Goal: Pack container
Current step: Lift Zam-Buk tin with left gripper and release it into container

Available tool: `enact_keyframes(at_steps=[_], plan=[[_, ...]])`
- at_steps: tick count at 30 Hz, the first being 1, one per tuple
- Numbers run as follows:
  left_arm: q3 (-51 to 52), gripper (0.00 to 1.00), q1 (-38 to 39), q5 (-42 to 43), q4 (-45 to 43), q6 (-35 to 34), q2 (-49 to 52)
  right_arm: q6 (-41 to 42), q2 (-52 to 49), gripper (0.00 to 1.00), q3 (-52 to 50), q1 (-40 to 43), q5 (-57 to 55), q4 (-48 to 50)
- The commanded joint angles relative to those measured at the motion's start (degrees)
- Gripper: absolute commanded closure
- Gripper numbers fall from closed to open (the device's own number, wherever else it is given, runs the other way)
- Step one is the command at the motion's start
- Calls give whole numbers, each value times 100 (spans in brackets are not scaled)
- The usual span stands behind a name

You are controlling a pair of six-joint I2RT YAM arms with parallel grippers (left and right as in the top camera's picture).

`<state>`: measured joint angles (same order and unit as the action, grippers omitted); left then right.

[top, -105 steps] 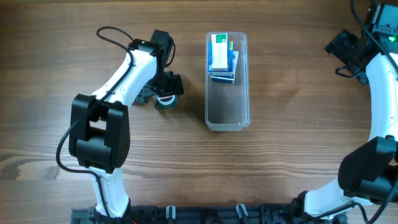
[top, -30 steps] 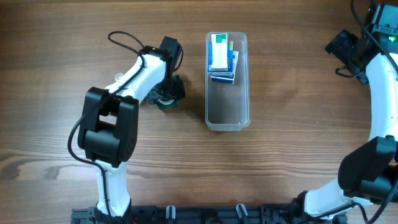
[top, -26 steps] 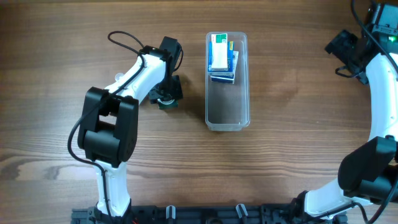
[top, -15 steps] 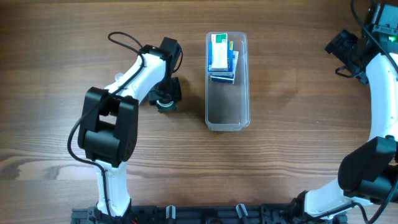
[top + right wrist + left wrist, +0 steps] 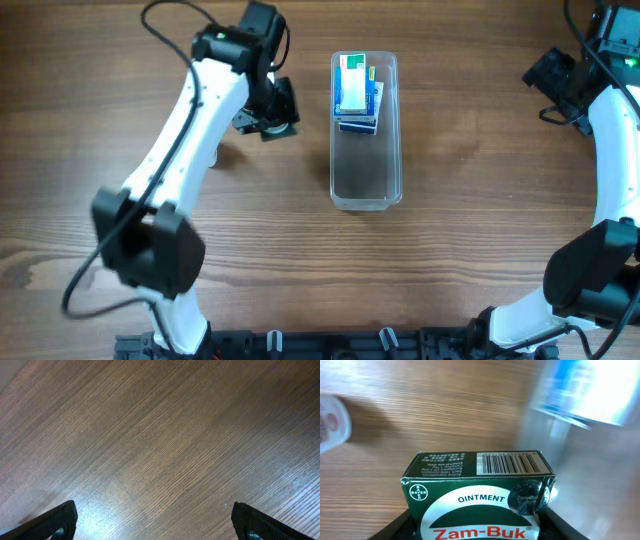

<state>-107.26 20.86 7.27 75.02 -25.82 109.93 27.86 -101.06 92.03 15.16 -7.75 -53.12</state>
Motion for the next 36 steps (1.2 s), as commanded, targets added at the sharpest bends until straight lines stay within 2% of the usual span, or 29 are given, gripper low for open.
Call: enact_keyframes(at_steps=[1, 4, 7, 12, 17, 22, 30, 36], plan=[[-101, 44, 533, 426, -20, -210, -511, 68, -79, 0, -35, -31, 11, 0], [-98, 41, 1054, 387, -146, -415, -535, 66, -79, 0, -35, -31, 11, -2], [-96, 41, 1545, -17, -334, -774, -422, 68, -79, 0, -35, -31, 11, -2], [-96, 40, 2022, -398, -660, -1005, -170, 68, -79, 0, -35, -31, 11, -2], [-96, 38, 2055, -638, -774, -1086, 286, 68, -79, 0, -35, -31, 9, -2], [-96, 43, 2055, -684, -1016, -1088, 699, 66, -79, 0, -35, -31, 9, -2], [-96, 37, 2050, -887, -973, -1067, 1172, 68, -79, 0, -35, -31, 9, 0], [-63, 37, 2055, -890, -970, -1067, 1381, 68, -79, 0, -35, -31, 9, 0]])
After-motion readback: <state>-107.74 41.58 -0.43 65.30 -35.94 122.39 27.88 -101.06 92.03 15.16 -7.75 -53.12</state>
